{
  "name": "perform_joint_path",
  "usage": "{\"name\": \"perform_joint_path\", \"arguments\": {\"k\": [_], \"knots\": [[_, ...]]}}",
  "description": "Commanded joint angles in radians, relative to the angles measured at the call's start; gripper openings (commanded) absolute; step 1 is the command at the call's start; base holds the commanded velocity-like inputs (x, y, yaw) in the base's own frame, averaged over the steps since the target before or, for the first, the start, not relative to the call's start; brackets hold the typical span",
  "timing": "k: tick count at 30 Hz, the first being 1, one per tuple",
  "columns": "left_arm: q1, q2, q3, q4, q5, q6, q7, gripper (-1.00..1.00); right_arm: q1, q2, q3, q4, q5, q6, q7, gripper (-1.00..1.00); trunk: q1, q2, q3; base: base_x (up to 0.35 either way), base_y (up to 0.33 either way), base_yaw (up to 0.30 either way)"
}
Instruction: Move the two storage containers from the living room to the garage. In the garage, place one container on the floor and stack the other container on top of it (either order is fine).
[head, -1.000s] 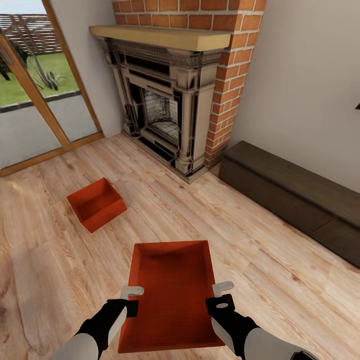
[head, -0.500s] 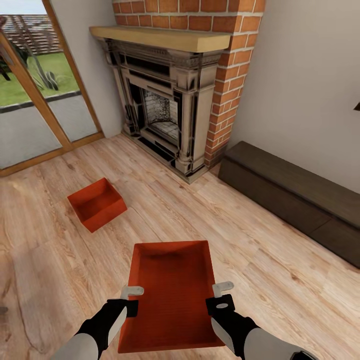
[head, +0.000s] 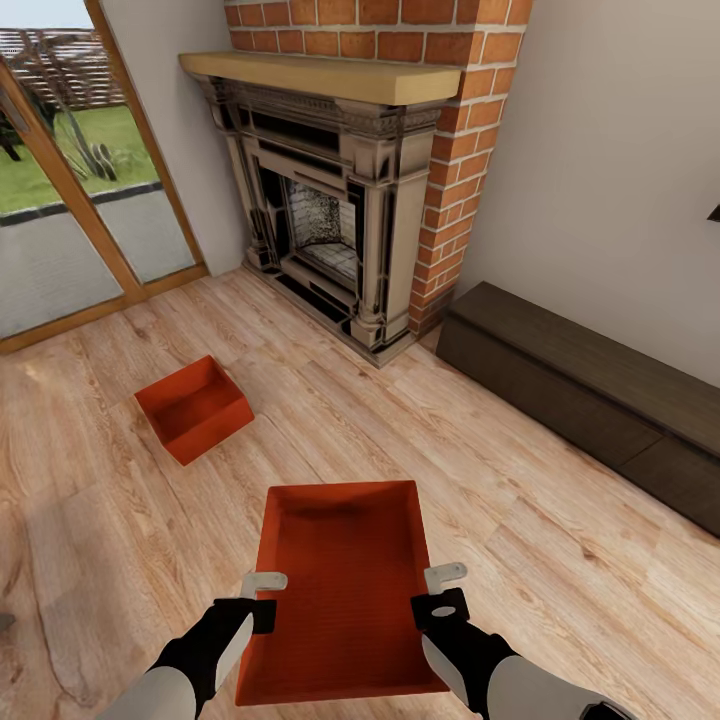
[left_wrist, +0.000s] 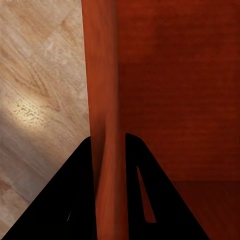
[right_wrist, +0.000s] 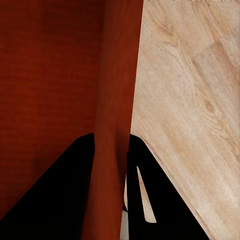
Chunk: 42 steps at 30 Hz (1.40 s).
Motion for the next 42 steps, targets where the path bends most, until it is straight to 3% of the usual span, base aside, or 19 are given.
{"name": "perform_joint_path", "arguments": {"k": [1, 9, 42], "knots": [[0.000, -0.003, -0.002, 0.000, 0.015, 0.005, 0.003, -1.00, -0.001, 0.000, 0.010, -0.035, 0.010, 0.007, -0.003, -1.00, 0.000, -0.002, -0.001, 0.000, 0.000, 0.000], [0.000, -0.002, -0.002, -0.002, 0.015, 0.005, 0.003, -1.00, -0.001, 0.003, 0.005, -0.035, 0.009, 0.007, -0.005, -1.00, 0.000, -0.002, 0.002, 0.000, 0.000, 0.000], [0.000, -0.003, -0.004, -0.005, 0.015, 0.002, 0.002, -1.00, -0.001, 0.004, 0.001, -0.034, 0.008, 0.006, -0.005, -1.00, 0.000, -0.002, 0.052, 0.000, 0.000, 0.000]]}}
